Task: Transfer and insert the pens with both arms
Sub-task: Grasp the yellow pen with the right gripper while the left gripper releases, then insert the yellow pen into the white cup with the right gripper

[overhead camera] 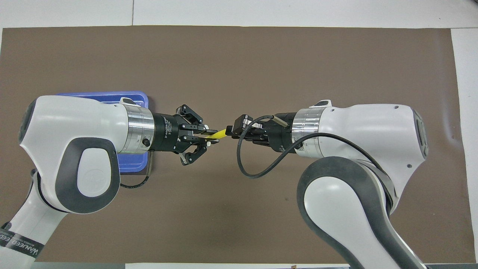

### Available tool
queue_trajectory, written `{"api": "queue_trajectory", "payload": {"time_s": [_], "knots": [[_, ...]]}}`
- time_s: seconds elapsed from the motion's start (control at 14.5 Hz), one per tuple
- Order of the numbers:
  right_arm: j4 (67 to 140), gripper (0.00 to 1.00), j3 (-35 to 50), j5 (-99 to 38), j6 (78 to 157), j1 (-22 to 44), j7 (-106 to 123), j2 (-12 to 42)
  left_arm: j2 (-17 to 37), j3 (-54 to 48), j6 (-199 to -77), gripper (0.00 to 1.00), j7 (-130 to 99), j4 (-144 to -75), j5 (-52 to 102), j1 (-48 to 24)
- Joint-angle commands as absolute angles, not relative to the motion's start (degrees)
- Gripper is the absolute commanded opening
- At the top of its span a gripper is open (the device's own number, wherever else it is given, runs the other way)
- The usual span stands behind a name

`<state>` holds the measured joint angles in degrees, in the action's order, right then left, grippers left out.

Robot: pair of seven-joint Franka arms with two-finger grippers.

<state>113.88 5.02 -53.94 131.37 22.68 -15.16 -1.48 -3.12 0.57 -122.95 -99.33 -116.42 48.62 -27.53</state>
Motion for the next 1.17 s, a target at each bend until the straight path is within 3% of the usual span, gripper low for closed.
{"api": "queue_trajectory", "payload": {"time_s": [0.0,0.28,0.62,0.83,1.1], "knots": [[114.3,0.00,5.2,-53.0,131.1,22.0,-15.2,-1.7,-5.4,1.2,-124.2,0.99,-99.2,-117.9,49.7,-28.0],[114.0,0.00,5.0,-47.1,129.4,21.4,-14.7,-1.7,-5.7,1.4,-124.1,1.00,-99.0,-117.9,49.7,-27.8],[104.4,0.00,5.1,-25.7,106.2,10.8,-0.8,-1.1,-5.8,1.7,-121.6,1.00,-83.7,-118.3,46.5,-24.6],[103.4,0.00,5.1,-16.1,103.3,5.4,15.4,-0.3,-6.0,1.7,-116.6,1.00,-73.0,-118.3,37.1,-21.8],[101.8,0.00,5.1,-4.2,103.0,3.7,29.3,0.6,-5.4,1.7,-112.6,1.00,-58.0,-118.3,31.7,-16.2]]}}
